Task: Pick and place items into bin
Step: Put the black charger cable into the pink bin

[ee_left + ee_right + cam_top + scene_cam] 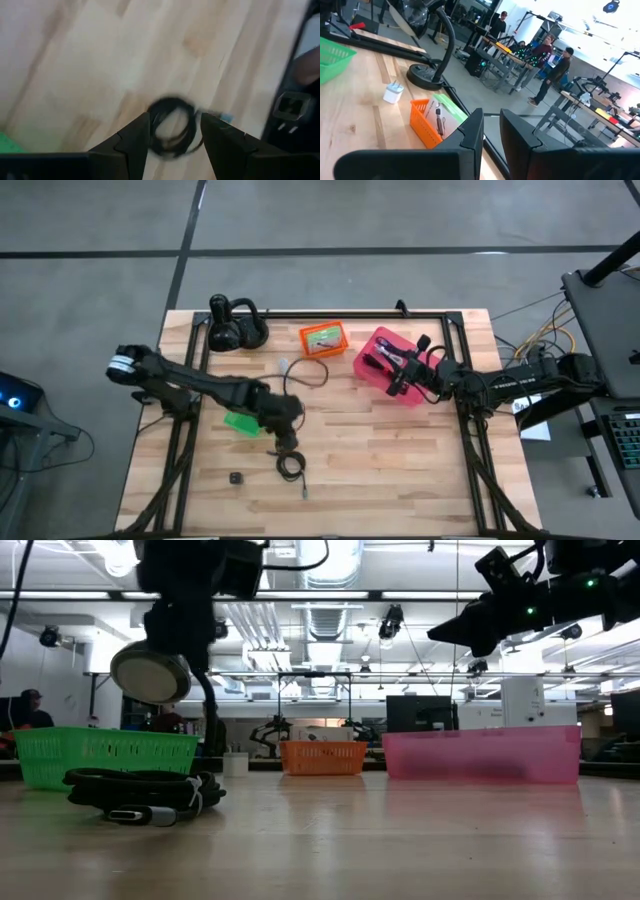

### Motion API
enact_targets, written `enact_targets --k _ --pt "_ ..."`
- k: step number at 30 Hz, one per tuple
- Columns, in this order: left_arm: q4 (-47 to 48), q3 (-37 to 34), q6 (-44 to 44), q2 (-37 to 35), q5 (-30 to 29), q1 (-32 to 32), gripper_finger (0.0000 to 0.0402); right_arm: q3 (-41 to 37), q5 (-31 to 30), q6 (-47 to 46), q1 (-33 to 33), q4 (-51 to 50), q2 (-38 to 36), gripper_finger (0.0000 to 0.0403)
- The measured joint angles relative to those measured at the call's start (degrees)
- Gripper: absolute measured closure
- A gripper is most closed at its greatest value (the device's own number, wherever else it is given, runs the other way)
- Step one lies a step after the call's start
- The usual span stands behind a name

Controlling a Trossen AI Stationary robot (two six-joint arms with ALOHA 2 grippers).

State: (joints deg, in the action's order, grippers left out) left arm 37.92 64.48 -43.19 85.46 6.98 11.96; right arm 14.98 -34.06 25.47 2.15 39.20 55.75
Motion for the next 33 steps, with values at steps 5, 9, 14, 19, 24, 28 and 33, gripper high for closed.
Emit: enact_targets --k 5,9,14,19,24,28,33 --pt "2.0 0.0 -0.8 3.8 -0.2 1.9 0.024 -0.1 0.0 0.0 0.0 0.0 0.0 0.0351" --pt "2.7 0.1 -1.5 7.1 -0.3 2.7 0.024 -0.1 0.0 0.0 0.0 0.0 0.0 0.0351" --pt "10.6 3.6 -3.3 10.9 -1.7 2.8 0.024 -0.2 0.0 0.0 0.0 -0.1 0.0 0.0351" --pt "14.1 8.1 -8.0 14.9 -4.6 3.0 0.024 -0.2 0.0 0.0 0.0 -0.8 0.0 0.0351" --pt "14.1 11.9 -8.0 19.5 -4.5 4.2 0.024 -0.2 -0.1 0.0 0.0 -1.5 0.0 0.0351" --pt "14.3 15.2 -6.8 22.9 -2.4 5.6 0.024 -0.2 -0.2 0.0 0.0 -1.8 0.0 0.0351" --pt "18.2 17.3 -4.3 24.9 -2.1 7.1 0.024 -0.2 -0.2 0.0 0.0 -2.2 0.0 0.0351"
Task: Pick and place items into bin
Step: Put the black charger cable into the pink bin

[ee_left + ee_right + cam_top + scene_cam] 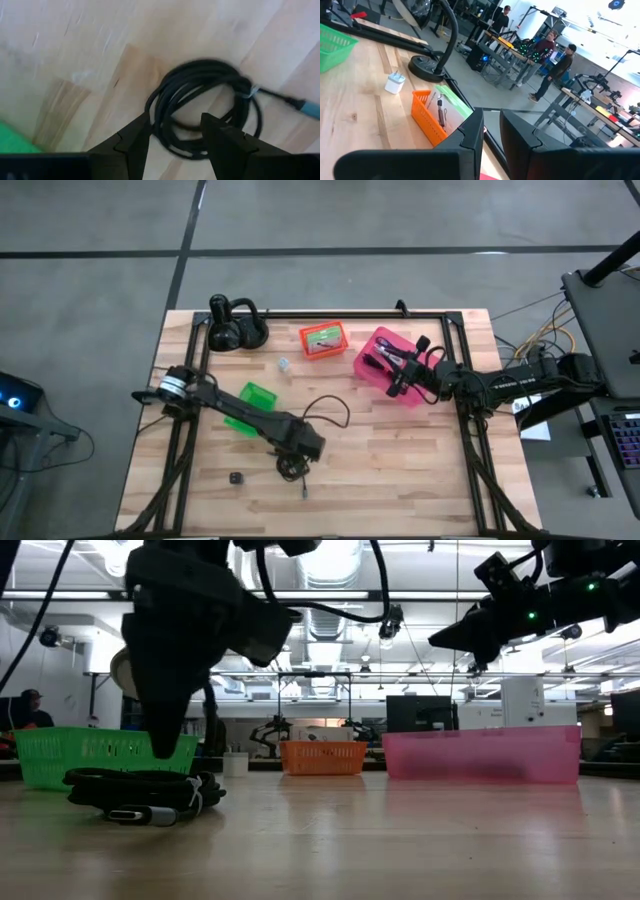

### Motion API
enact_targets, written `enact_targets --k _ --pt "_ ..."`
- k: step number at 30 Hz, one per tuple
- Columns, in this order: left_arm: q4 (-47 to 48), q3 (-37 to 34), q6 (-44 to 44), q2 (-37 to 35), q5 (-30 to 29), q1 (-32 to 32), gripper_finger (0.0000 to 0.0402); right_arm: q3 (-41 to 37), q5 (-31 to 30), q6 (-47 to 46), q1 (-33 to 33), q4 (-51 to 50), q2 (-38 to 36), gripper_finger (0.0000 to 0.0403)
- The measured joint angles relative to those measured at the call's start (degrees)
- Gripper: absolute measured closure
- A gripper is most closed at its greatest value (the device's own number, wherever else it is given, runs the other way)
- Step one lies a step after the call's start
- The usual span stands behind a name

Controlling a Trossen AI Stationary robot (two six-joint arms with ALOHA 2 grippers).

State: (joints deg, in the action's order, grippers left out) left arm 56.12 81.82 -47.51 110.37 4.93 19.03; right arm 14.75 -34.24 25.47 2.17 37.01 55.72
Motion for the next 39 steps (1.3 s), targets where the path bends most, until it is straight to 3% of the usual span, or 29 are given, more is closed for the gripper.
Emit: enact_targets --k 23,39 --pt "-0.3 -3.7 0.4 -0.5 1.0 1.3 0.024 0.0 0.1 0.0 0.0 -0.8 0.0 0.0351" --pt "-6.2 -7.2 -0.2 -0.5 0.3 1.3 0.024 0.0 0.2 0.0 0.0 -0.8 0.0 0.0351"
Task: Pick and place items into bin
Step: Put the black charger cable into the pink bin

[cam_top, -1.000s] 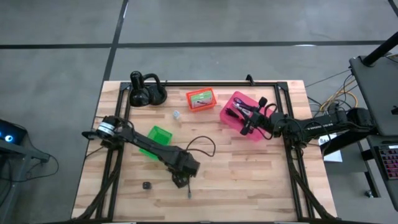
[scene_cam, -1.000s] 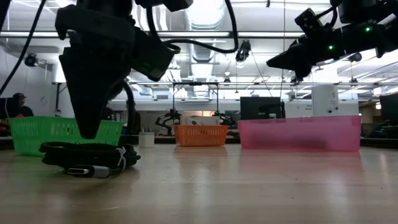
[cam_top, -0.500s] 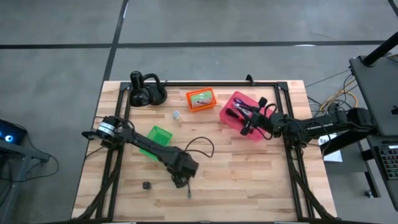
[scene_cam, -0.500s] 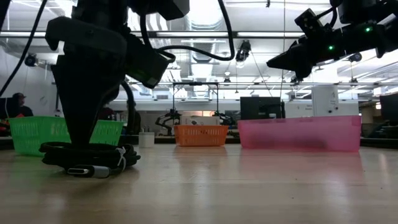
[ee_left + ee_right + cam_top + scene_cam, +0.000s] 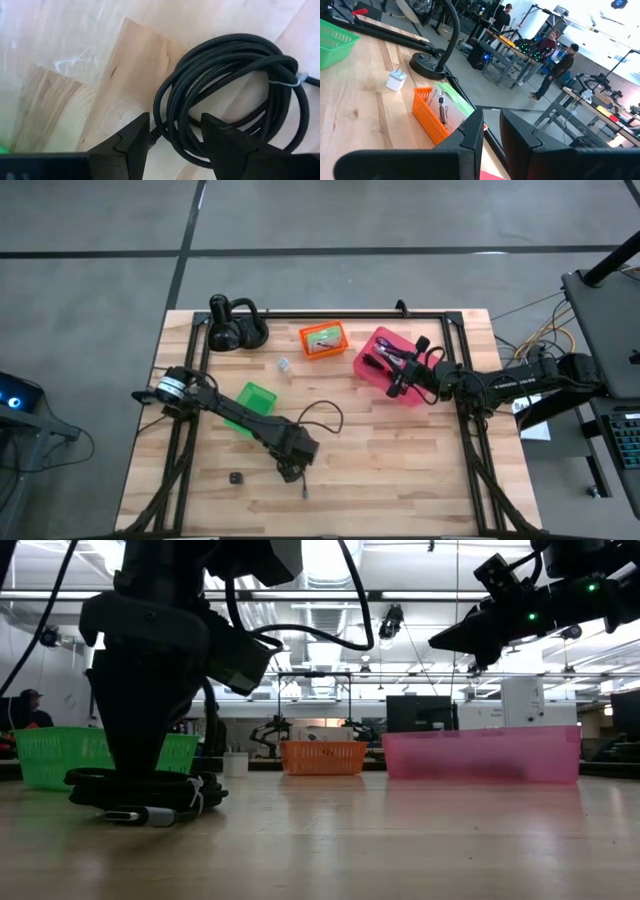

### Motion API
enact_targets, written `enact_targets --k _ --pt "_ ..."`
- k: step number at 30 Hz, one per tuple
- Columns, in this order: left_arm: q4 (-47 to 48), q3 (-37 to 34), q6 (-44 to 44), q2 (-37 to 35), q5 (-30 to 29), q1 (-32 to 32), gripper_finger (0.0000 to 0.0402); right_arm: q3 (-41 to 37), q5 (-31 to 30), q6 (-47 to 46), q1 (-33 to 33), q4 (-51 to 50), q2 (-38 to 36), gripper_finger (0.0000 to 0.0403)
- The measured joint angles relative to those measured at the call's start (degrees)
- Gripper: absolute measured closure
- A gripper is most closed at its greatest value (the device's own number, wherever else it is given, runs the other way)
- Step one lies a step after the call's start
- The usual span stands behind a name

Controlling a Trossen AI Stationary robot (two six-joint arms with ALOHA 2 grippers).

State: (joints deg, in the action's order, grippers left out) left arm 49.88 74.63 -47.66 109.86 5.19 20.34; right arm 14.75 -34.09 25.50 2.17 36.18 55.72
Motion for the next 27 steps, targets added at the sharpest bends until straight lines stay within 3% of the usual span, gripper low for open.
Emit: enact_targets --k 12,23,27 --pt "0.1 -1.3 0.4 0.0 -1.0 0.0 0.0251 0.0 0.0 0.0 0.0 0.0 0.0 0.0351" --pt "0.3 -2.5 2.9 -0.2 -0.8 -0.2 0.0378 0.0 0.0 0.0 0.0 -0.1 0.0 0.0351" --pt "0.4 -1.9 3.1 -0.4 0.1 -1.0 0.039 0.0 0.0 0.0 0.0 -0.2 0.0 0.0351"
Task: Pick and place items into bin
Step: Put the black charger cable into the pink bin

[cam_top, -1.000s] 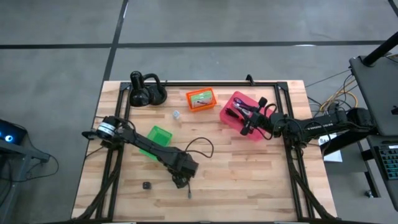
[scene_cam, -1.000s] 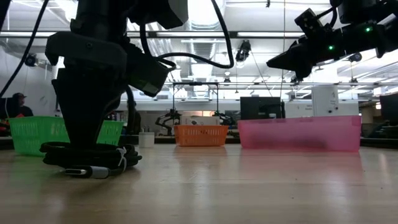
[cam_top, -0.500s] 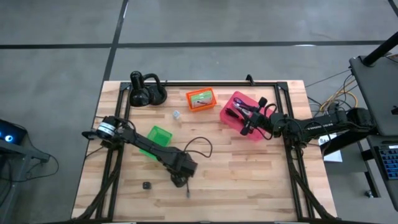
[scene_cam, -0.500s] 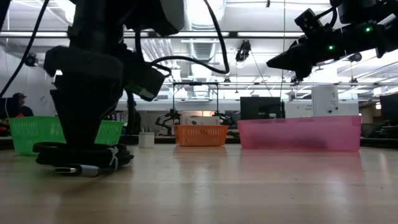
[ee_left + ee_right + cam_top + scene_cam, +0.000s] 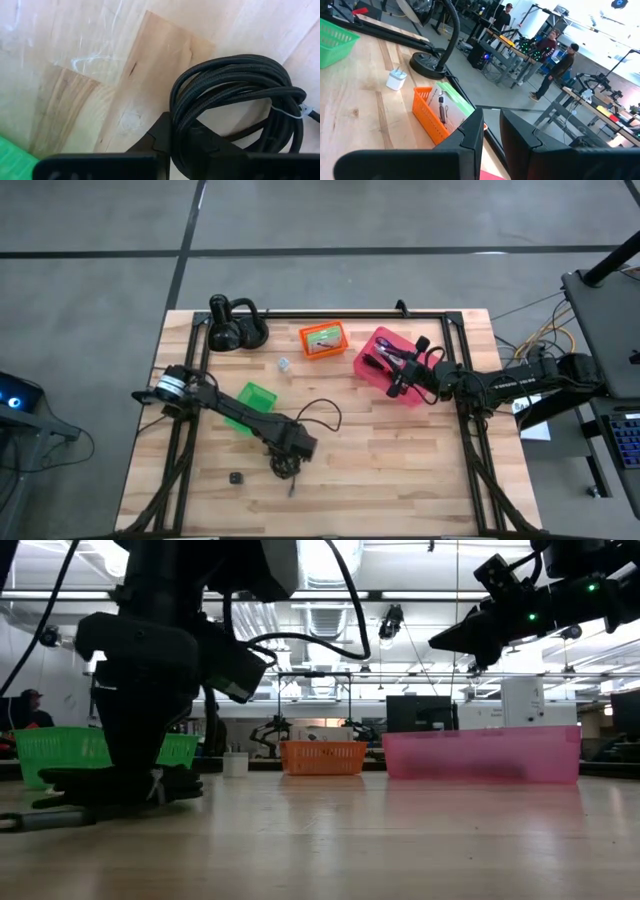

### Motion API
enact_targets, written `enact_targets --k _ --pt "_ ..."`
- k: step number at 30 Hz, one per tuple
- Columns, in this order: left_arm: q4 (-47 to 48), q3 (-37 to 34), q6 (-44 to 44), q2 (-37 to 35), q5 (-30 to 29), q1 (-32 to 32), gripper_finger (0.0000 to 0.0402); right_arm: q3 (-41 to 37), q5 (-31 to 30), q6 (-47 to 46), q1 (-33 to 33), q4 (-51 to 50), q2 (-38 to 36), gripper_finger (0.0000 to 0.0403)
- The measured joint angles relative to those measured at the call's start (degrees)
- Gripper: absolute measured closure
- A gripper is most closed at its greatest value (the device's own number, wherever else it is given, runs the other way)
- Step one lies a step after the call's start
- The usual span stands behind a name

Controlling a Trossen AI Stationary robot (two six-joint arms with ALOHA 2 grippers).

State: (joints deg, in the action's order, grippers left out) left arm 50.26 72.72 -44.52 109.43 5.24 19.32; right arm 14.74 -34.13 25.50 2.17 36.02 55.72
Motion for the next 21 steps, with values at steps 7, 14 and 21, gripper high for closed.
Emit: enact_targets --k 7,14,21 --pt "-0.3 0.3 0.5 -3.5 -0.4 -0.2 0.0389 0.0 0.0 0.0 0.0 -0.2 0.0 0.0351" --pt "-0.3 0.9 0.3 -11.9 -9.1 -0.2 0.039 0.0 0.0 0.0 0.0 -0.7 0.0 0.0351" --pt "-0.8 0.9 2.8 -18.7 -30.1 -0.1 0.039 0.0 0.0 -1.2 0.0 -0.8 0.0 0.0351"
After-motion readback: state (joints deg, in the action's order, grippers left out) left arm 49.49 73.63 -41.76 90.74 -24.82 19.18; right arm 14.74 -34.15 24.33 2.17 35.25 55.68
